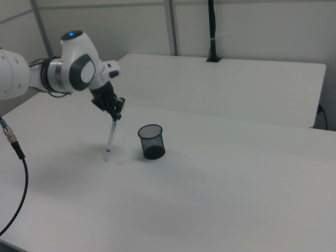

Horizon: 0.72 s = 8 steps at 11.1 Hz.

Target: Remove the marker

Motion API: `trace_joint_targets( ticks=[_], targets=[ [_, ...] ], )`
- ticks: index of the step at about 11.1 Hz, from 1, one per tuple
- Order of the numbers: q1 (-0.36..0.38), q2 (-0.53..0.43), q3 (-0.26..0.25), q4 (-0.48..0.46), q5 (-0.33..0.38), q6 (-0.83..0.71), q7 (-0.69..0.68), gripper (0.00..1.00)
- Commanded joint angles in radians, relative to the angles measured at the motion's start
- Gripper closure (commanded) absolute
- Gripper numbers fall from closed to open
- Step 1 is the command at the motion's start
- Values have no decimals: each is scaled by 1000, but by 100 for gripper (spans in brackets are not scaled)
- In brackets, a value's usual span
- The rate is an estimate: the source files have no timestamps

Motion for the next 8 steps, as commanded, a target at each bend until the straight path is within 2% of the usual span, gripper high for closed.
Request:
trace_joint_targets(
  ticks=[1,2,4,5,7,8],
  targets=[
    [24,73,-6,1,-14,5,16,90],
    [24,85,-6,3,-19,6,16,78],
    [24,81,-7,4,-22,3,13,37],
    [24,72,-7,4,-28,-6,15,0],
    [22,24,-7,3,-38,-29,15,0],
    [19,-14,-7,3,-38,-94,13,0]
  ],
)
